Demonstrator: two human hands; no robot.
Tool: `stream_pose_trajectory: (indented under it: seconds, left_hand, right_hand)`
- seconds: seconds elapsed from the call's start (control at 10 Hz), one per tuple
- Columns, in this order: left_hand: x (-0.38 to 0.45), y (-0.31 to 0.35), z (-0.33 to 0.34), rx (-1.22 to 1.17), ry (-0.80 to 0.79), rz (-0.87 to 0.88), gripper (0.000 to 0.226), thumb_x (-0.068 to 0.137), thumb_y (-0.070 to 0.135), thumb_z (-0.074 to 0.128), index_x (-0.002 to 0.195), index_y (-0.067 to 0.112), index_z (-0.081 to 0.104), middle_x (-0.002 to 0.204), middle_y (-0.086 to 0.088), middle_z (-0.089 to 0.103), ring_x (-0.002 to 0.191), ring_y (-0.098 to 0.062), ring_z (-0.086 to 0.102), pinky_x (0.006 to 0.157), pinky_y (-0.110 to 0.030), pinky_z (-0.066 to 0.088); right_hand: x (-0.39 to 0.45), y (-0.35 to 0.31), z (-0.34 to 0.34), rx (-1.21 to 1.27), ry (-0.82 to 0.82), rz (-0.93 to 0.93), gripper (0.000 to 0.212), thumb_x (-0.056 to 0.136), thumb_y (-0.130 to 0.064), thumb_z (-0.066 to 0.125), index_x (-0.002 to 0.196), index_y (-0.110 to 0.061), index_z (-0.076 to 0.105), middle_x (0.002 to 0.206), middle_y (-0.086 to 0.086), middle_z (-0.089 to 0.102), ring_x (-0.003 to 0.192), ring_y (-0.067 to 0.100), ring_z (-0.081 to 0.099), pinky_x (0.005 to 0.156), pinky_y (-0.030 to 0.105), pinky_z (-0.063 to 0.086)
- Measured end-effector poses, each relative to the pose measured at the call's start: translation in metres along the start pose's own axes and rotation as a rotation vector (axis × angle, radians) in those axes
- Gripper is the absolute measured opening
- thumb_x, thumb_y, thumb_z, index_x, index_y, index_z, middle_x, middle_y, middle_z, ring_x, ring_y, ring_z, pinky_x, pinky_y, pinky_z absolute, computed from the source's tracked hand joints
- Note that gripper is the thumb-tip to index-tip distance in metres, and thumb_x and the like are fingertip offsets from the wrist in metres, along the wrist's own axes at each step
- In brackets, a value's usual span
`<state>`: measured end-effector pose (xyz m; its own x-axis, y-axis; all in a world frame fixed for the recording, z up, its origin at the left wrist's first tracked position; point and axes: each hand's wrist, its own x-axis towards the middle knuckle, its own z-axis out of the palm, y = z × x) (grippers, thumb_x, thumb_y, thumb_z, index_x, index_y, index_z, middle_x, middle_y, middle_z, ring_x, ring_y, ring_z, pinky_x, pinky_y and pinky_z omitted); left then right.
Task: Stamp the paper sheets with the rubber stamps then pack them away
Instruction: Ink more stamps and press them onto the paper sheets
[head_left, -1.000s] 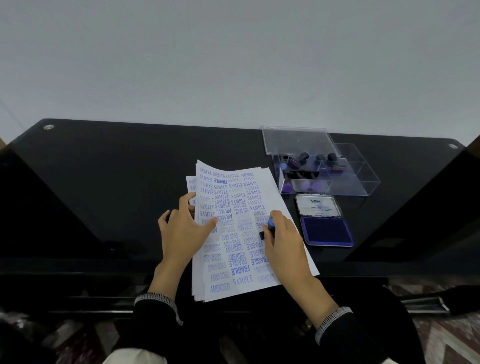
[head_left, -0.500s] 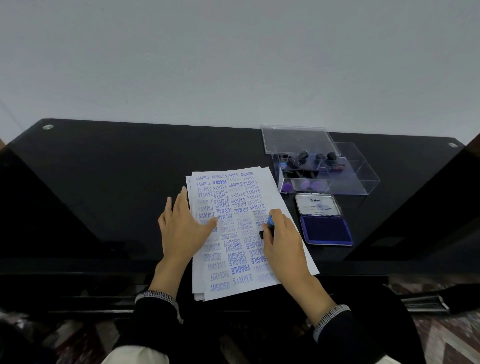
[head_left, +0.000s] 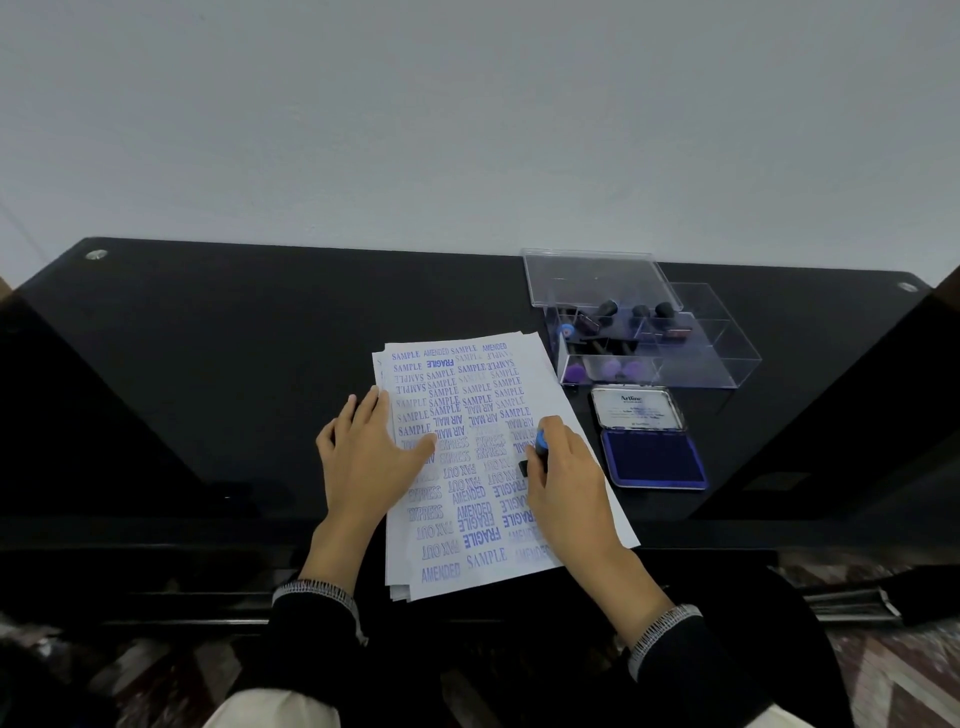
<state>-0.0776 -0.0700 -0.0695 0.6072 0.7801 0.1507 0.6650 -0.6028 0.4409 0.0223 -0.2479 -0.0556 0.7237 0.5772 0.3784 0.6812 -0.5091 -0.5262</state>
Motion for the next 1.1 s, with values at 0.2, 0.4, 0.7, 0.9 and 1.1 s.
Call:
stream_pose_trajectory:
  seconds: [0.2,0.4,0.7,0.9,1.1]
  left_hand:
    - [0.0,0.0,0.0,0.009,0.004,0.002,0.084,0.085,0.059,0.055,0.151,0.016,0.026,0.159,0.004,0.022,0.148,-0.015,0.01,0.117,-0.039,0.008]
    - [0.0,0.0,0.001,0.012,-0.001,-0.002,0.084,0.085,0.06,0.054,0.151,0.016,0.026,0.159,0.005,0.022,0.148,-0.014,0.009,0.117,-0.039,0.008]
    - [0.0,0.0,0.001,0.031,0.007,0.006,0.083,0.085,0.06,0.054,0.15,0.016,0.028,0.158,0.004,0.024,0.147,-0.016,0.012,0.115,-0.04,0.009]
    - [0.0,0.003,-0.002,0.039,0.003,0.007,0.078,0.085,0.057,0.055,0.148,0.017,0.031,0.156,0.003,0.027,0.146,-0.019,0.014,0.114,-0.043,0.011]
    - [0.0,0.003,-0.002,0.037,-0.001,0.008,0.078,0.086,0.056,0.055,0.148,0.018,0.03,0.156,0.003,0.028,0.146,-0.019,0.014,0.114,-0.044,0.011]
  right_hand:
    - [0.0,0.001,0.001,-0.008,-0.009,0.004,0.009,0.091,-0.005,0.055,0.097,-0.006,0.048,0.079,-0.001,0.044,0.068,0.018,0.041,0.056,0.027,0.031]
    - [-0.001,0.002,0.005,-0.052,0.026,-0.029,0.026,0.087,-0.002,0.059,0.098,-0.014,0.039,0.077,0.004,0.049,0.067,0.016,0.04,0.055,0.027,0.032]
    - [0.001,0.0,-0.002,0.002,-0.048,-0.004,0.008,0.092,-0.007,0.053,0.097,-0.007,0.046,0.082,0.0,0.045,0.071,0.02,0.042,0.057,0.029,0.034]
    - [0.036,0.016,-0.035,0.326,-0.123,0.248,0.018,0.088,-0.017,0.065,0.089,-0.007,0.049,0.07,-0.001,0.052,0.063,0.015,0.046,0.059,0.017,0.039]
    - [0.045,0.031,-0.054,0.734,0.109,0.573,0.008,0.09,-0.02,0.063,0.089,-0.015,0.057,0.086,0.008,0.065,0.07,0.013,0.061,0.078,0.036,0.056]
